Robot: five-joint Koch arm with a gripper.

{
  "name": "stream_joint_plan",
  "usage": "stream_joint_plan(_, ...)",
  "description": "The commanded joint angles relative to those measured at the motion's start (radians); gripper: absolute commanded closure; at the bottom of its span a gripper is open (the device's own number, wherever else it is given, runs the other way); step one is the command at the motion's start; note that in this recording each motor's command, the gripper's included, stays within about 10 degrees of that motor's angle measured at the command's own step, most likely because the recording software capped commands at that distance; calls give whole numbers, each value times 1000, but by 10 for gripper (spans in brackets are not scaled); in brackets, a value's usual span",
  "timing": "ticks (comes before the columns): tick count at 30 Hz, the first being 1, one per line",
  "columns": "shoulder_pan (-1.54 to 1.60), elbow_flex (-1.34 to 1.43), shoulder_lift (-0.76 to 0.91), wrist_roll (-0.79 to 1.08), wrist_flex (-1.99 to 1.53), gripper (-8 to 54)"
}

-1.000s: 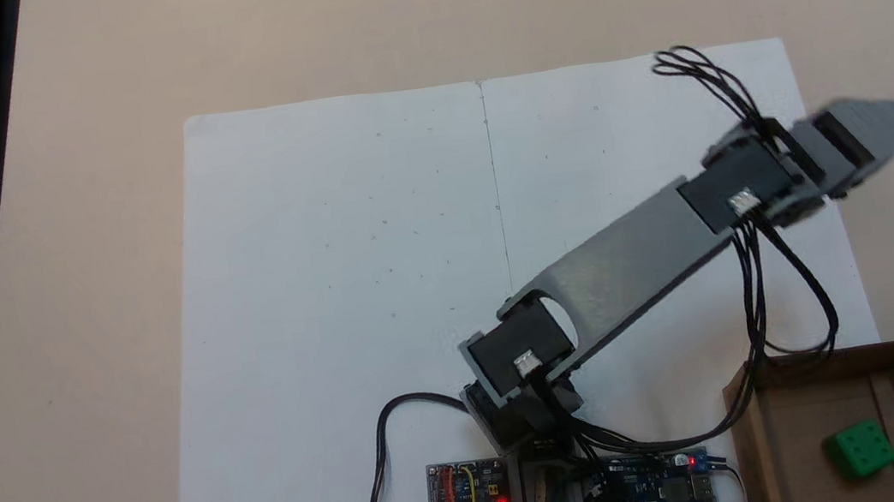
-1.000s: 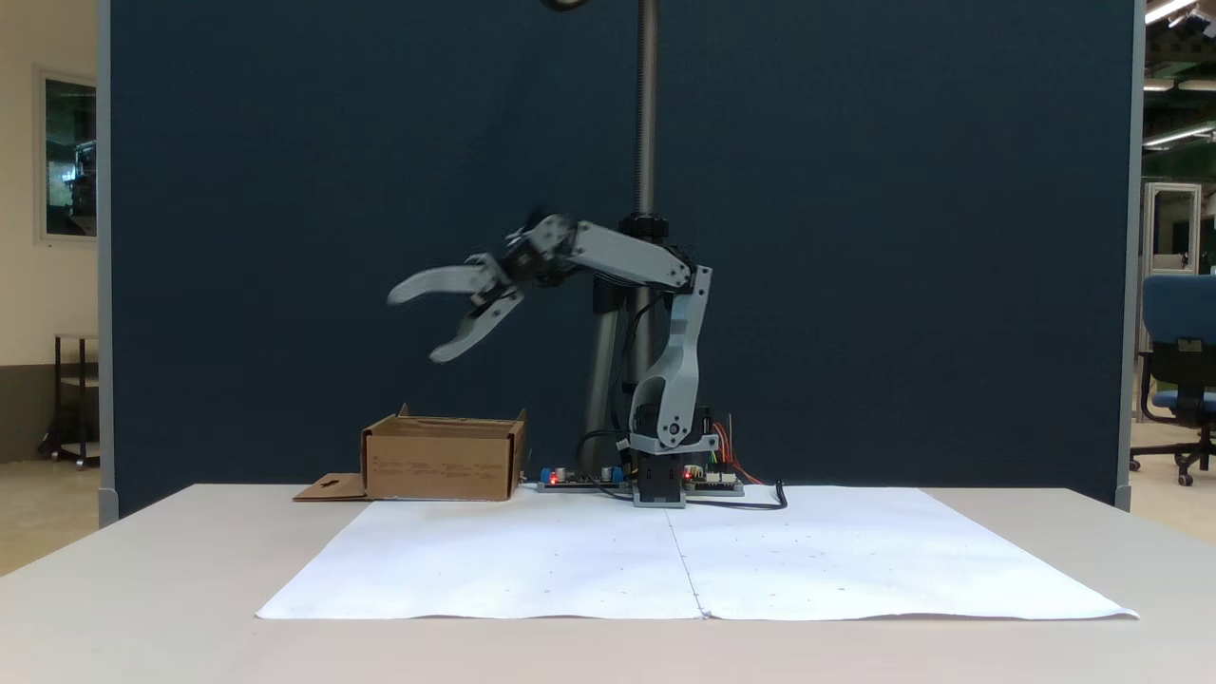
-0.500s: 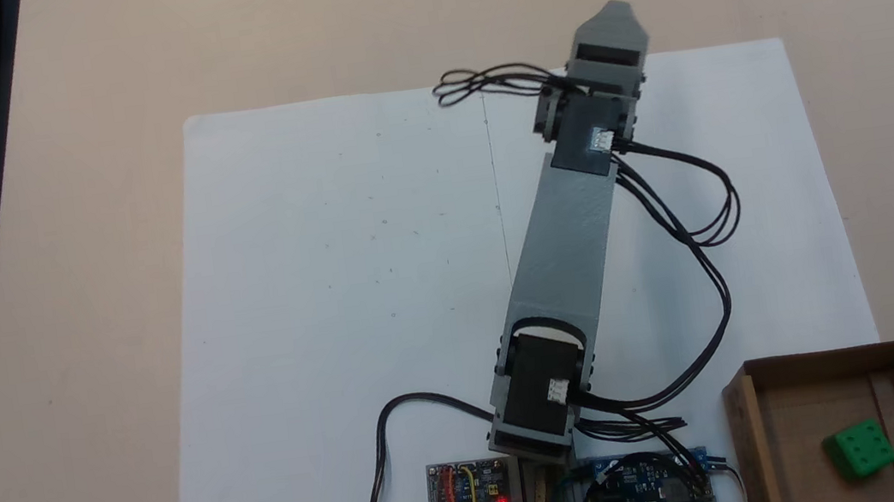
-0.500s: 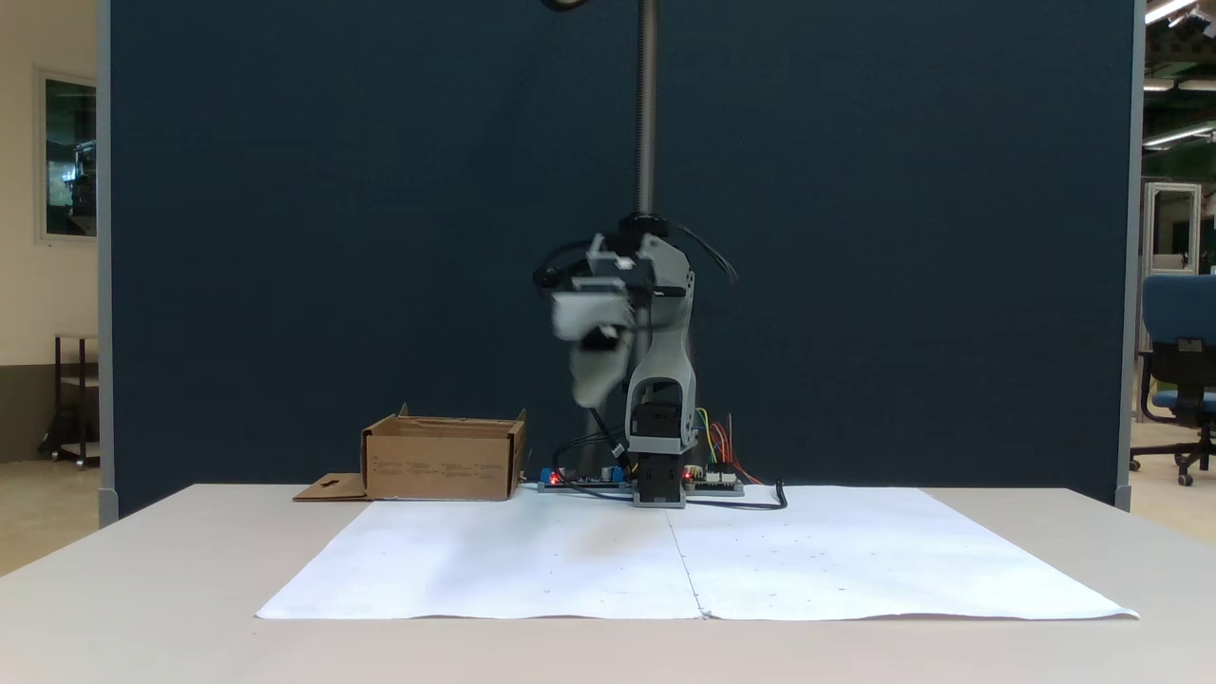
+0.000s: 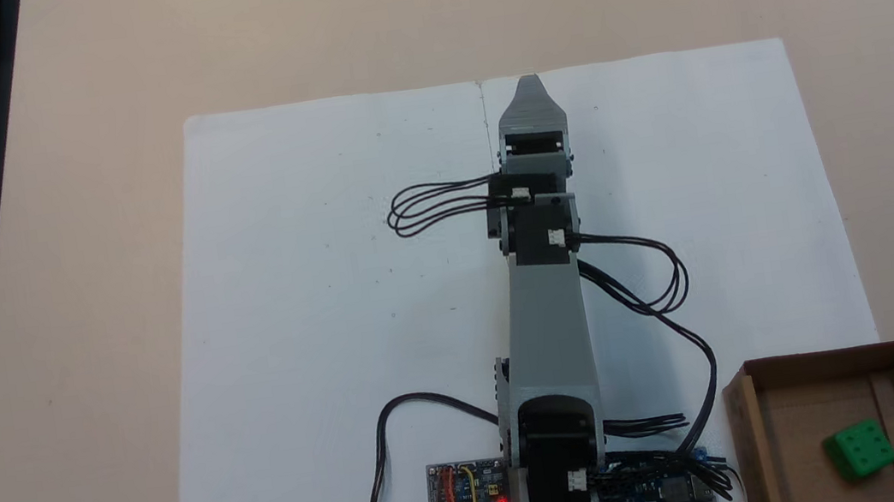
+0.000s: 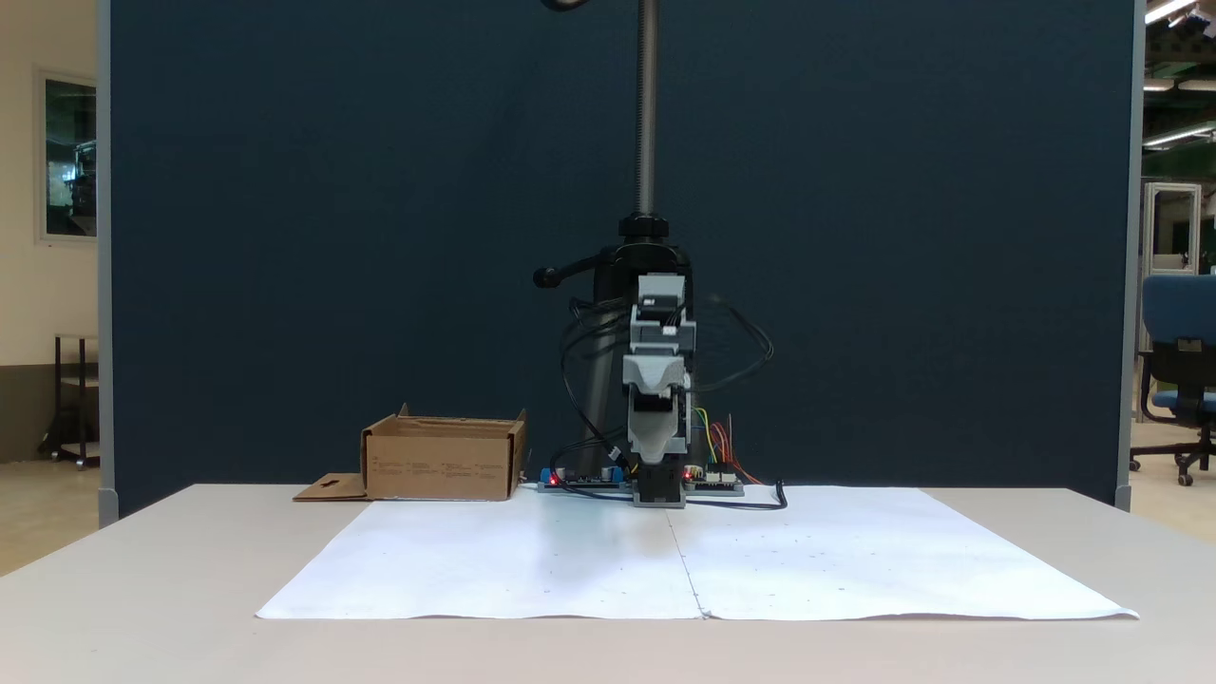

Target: Grasp a green dice and put it in the bin.

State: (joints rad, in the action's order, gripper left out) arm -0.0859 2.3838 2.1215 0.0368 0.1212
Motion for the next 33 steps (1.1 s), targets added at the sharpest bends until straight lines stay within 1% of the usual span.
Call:
stream_joint_plan(1,-3,21,44,-29,168,12)
stream_joint_plan(5,11,173,77,23,291,15)
stream_joint_plan(10,46,351,103,38,445,20)
stream_joint_plan(15,58,492,232,40,609,23)
stream_joint_plan(26,57,692,245,49,975,19)
stream_joint_plan(33,54,747,245,49,1141,8)
